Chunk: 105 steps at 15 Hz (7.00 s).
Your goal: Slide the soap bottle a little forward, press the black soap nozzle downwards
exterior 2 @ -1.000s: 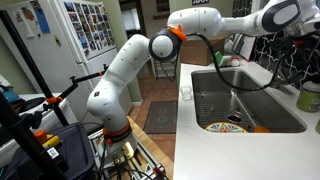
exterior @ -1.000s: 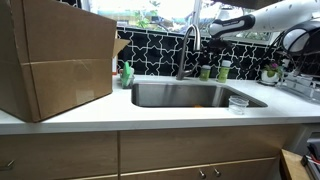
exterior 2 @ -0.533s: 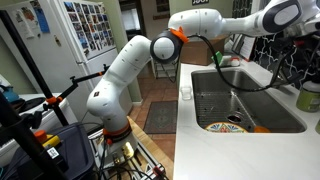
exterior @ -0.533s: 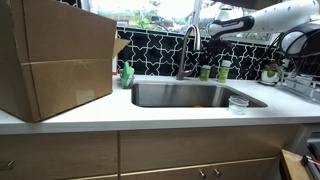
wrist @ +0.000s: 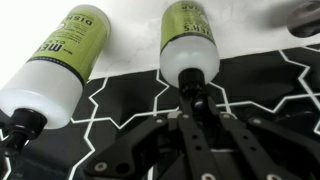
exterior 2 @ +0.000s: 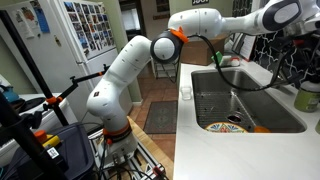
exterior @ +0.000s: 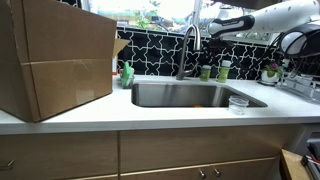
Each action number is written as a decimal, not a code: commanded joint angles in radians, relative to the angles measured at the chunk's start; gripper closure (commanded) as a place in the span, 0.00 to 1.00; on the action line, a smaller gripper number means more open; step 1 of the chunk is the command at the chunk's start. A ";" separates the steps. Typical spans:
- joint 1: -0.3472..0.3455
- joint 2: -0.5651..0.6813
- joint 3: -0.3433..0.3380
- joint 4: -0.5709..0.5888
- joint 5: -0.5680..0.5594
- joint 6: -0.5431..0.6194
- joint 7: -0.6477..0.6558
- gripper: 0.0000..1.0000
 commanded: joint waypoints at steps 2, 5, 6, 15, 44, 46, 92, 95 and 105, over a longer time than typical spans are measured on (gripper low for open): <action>-0.006 -0.005 0.009 0.009 0.006 -0.041 -0.035 0.96; -0.001 -0.009 0.008 -0.001 0.005 -0.039 -0.042 0.96; 0.000 -0.011 0.007 -0.004 0.005 -0.040 -0.041 0.96; -0.001 -0.024 -0.008 -0.011 0.006 -0.116 0.040 0.96; -0.017 -0.033 -0.011 0.062 0.019 -0.173 0.100 0.34; -0.019 -0.027 -0.009 0.071 0.023 -0.183 0.108 0.51; -0.071 0.050 0.011 0.128 0.109 -0.230 0.111 1.00; -0.074 0.057 0.005 0.128 0.103 -0.230 0.114 1.00; -0.090 0.065 0.011 0.132 0.112 -0.219 0.123 1.00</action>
